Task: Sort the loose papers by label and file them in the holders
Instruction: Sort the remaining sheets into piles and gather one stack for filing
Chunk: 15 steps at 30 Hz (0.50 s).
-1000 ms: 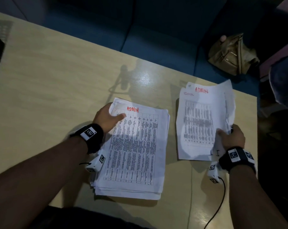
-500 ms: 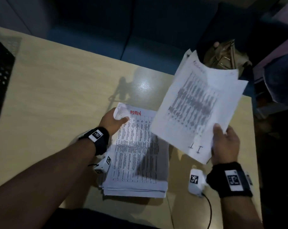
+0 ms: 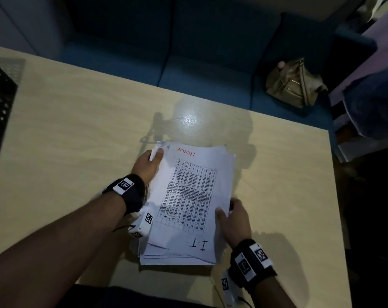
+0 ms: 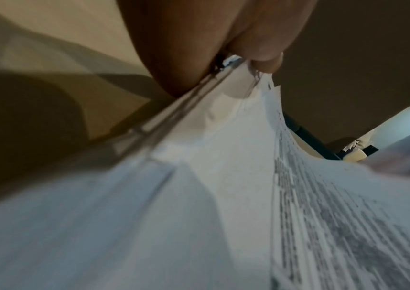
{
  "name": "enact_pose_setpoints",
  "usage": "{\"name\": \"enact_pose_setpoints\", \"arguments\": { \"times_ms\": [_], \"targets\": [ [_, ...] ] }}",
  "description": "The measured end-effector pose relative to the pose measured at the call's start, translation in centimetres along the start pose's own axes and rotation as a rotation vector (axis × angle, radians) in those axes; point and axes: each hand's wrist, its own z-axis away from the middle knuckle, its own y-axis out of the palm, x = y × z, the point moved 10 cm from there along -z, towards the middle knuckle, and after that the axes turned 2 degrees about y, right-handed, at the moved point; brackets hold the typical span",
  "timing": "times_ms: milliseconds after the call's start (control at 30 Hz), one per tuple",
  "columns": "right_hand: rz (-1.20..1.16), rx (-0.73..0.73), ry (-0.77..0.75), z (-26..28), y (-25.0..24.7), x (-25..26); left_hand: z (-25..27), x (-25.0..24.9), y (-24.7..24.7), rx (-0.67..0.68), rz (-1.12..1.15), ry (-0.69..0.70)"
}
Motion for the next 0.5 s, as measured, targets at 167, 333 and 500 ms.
{"name": "enact_pose_setpoints", "arguments": {
  "times_ms": [167, 333, 500],
  "targets": [
    [0.002, -0.056, -0.087, -3.5, -1.0, 2.0, -0.4, -0.4, -0.3, -0.053, -0.023, 0.083],
    [0.118, -0.047, -0.109, -5.4, -1.1, 4.3, -0.7, -2.5, 1.1, 0.056, -0.018, 0.252],
    [0.352, -0.042, -0.064, -5.0, -1.5, 4.7, -1.0, -2.6, 1.0, 0.031, -0.07, 0.215]
  ]
}}
